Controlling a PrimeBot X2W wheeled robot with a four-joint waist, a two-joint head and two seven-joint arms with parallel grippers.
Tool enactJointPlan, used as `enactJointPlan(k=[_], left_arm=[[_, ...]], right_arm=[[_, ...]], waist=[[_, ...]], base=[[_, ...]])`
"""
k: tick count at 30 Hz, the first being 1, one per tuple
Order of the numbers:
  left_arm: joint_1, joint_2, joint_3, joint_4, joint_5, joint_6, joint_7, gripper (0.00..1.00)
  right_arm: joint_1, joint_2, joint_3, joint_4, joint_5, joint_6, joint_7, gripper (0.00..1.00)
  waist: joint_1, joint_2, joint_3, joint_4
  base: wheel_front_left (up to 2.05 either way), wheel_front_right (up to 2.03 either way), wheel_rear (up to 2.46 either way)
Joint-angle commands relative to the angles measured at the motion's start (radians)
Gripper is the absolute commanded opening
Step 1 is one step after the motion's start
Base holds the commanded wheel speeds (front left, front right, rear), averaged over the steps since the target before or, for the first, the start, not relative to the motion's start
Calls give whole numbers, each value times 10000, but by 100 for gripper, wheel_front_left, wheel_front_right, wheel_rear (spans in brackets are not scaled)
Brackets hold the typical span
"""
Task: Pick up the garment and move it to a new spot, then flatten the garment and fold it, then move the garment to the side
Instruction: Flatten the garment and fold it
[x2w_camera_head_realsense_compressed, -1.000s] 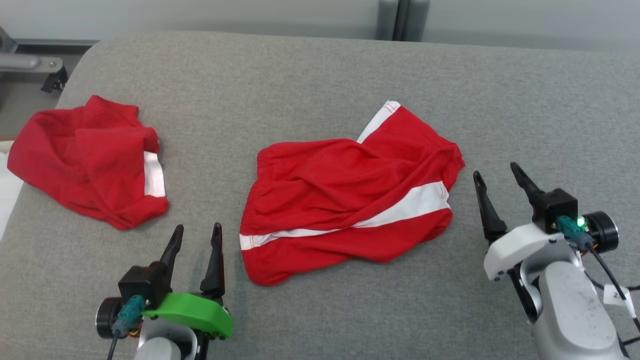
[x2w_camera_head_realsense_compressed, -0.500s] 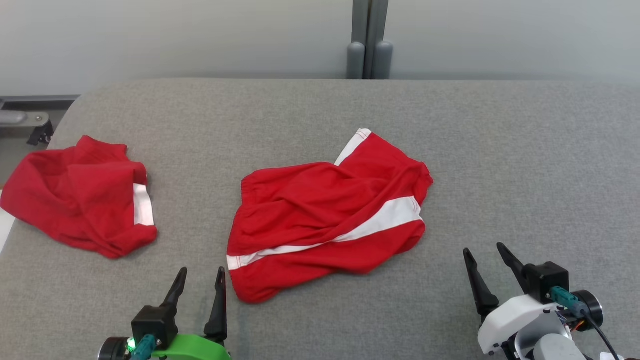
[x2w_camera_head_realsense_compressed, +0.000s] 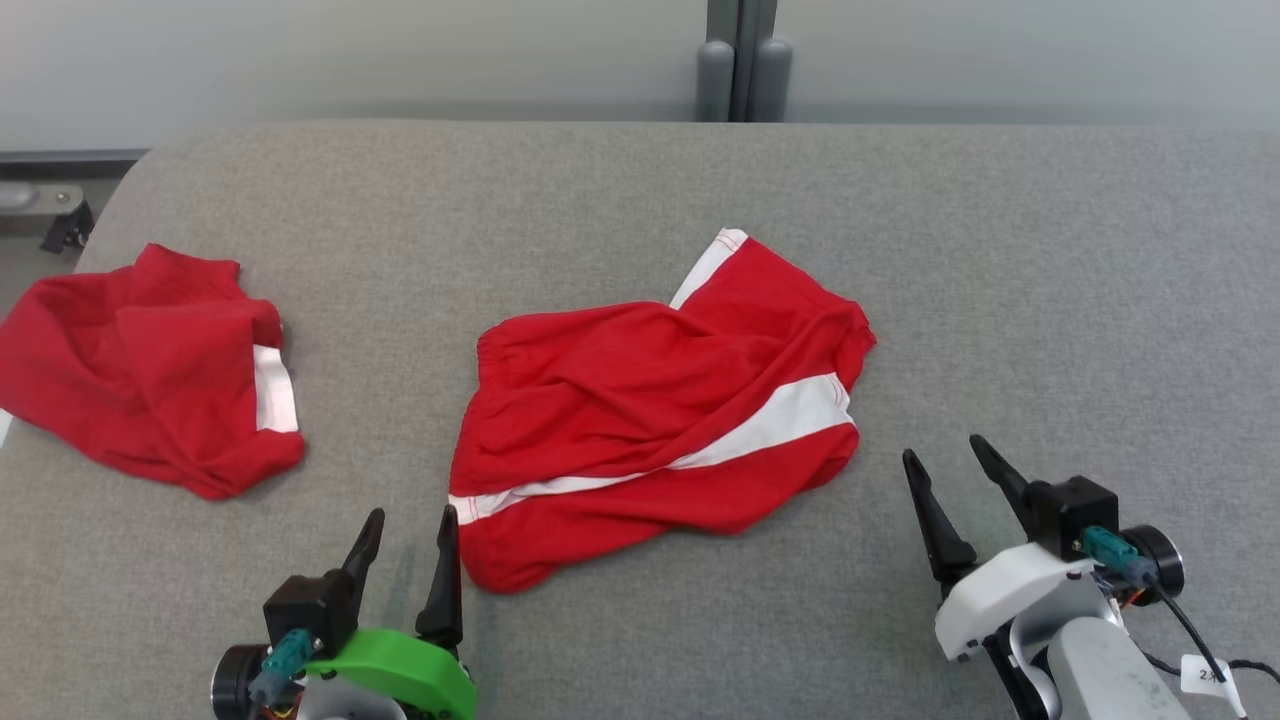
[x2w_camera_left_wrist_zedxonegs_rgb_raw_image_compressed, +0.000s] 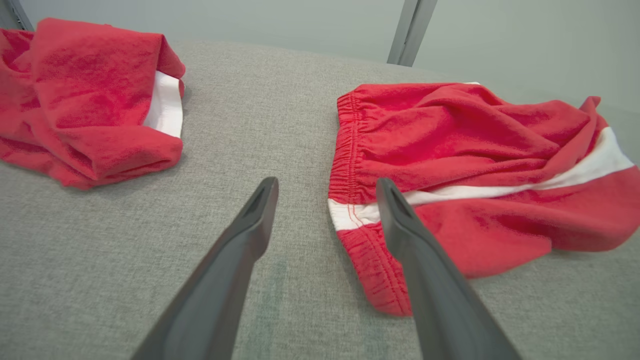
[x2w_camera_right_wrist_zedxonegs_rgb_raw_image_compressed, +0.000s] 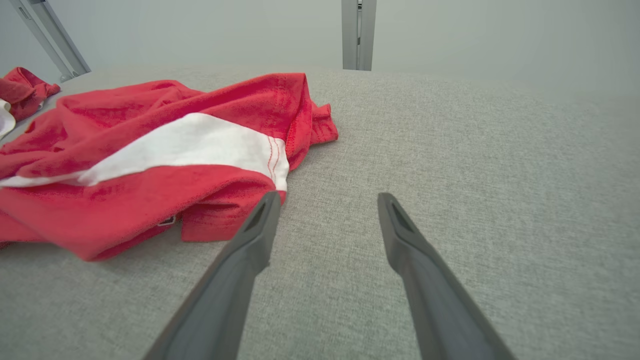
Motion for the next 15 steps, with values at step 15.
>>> enactJointPlan(k=[15], left_arm=[[-1700,35,-1223,1789,-1736,-88,4,100]], right_arm=[[-1102,-35,374,76,-177,-18,-21,100]], waist=[[0,-1,1248,116]], base=[[0,0,0]])
